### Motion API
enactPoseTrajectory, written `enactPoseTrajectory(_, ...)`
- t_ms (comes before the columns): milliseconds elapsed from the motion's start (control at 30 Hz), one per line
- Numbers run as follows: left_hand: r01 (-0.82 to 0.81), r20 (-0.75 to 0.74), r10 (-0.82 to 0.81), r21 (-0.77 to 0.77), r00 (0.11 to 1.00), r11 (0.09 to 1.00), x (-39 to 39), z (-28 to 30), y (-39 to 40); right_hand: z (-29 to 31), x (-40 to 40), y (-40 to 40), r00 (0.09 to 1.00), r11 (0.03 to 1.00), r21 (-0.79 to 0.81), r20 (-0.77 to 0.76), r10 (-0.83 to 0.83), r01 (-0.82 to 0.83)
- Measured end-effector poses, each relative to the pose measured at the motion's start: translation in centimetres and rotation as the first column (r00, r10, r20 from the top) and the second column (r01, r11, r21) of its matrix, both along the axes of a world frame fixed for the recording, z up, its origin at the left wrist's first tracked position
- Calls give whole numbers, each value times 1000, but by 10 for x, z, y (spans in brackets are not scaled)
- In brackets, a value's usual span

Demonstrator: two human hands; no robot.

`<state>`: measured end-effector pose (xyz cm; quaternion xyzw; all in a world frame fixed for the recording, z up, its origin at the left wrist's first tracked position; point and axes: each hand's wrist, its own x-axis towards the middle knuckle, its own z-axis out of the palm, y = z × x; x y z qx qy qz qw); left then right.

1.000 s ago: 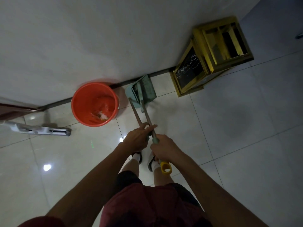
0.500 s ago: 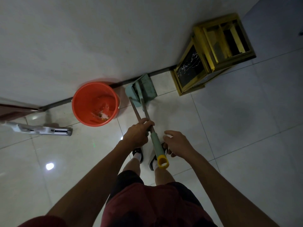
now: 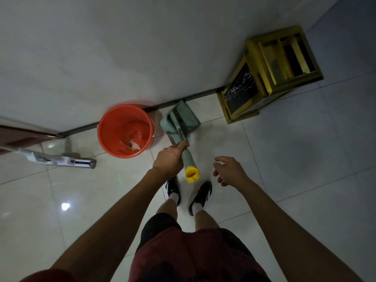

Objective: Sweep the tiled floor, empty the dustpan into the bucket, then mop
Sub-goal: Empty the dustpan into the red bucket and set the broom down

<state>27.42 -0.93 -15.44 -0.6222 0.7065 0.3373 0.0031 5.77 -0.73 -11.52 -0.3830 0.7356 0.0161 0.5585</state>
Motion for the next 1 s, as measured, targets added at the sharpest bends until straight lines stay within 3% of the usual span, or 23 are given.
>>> enactPoseTrajectory(233, -287, -171, 280, -14, 945, 958, 15, -2, -16, -9, 5, -26, 992, 991, -77, -77, 104, -110)
enactPoseTrajectory(433, -623, -219, 638, 142, 738, 769, 29, 1, -47, -5, 20, -58, 919, 922, -161, -248, 307, -352)
enactPoseTrajectory(767, -710, -328, 736, 220, 592, 669, 47, 6, -104, -4, 50, -110, 677, 664, -243, -504, 537, -707)
enactPoseTrajectory(1000, -753, -384, 769, 232, 511, 616, 45, 12, -133, -4, 69, -141, 620, 582, -273, -555, 555, -766)
